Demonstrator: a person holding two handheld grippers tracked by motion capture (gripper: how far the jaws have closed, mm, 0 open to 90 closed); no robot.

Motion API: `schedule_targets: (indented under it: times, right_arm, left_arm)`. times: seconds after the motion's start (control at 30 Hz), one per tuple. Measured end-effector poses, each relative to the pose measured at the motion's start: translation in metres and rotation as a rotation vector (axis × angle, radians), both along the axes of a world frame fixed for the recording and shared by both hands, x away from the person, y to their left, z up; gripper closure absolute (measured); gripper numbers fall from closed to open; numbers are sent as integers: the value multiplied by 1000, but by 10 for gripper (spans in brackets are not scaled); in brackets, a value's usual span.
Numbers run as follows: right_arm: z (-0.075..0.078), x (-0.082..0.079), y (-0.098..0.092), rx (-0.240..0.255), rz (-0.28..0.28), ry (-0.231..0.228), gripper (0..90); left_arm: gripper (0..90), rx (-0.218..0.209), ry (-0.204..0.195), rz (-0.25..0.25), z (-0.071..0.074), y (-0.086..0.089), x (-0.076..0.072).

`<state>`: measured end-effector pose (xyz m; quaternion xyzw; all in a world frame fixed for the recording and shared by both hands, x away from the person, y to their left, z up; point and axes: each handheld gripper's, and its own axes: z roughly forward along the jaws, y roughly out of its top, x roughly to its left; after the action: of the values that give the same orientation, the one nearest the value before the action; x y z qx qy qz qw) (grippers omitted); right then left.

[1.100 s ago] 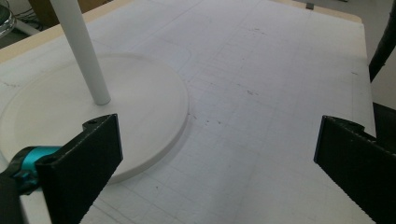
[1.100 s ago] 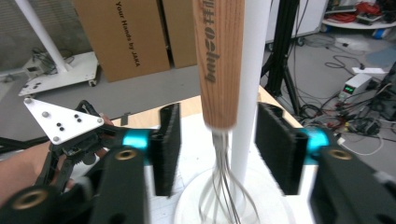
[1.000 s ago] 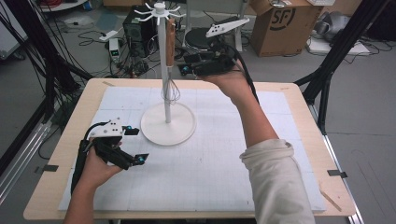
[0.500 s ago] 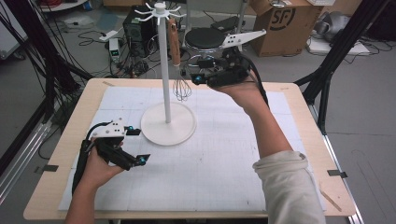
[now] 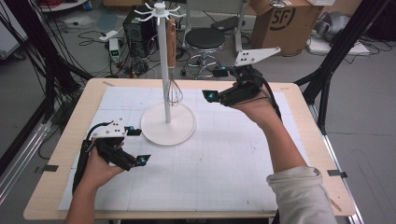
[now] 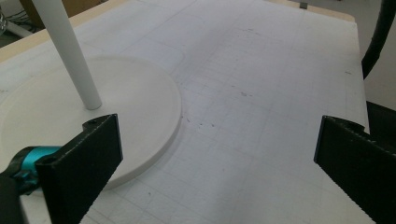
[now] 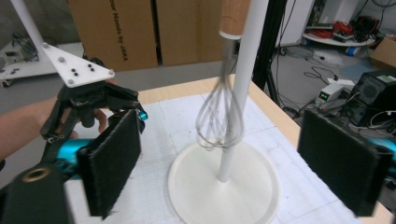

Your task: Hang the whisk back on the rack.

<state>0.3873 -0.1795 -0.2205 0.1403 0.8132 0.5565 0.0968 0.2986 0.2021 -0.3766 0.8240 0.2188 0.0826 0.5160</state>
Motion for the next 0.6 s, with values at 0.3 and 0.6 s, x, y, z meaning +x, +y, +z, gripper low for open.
schedule_targets:
  times: [0.3, 0.6]
  right_arm:
    - [-18, -12, -19, -9, -22, 21, 10]
    - [-42, -24, -42, -11, -41, 57, 1]
  left_arm:
    - [16, -5, 4, -5, 0, 0, 0]
    - [16, -10, 4, -14, 0, 0, 0]
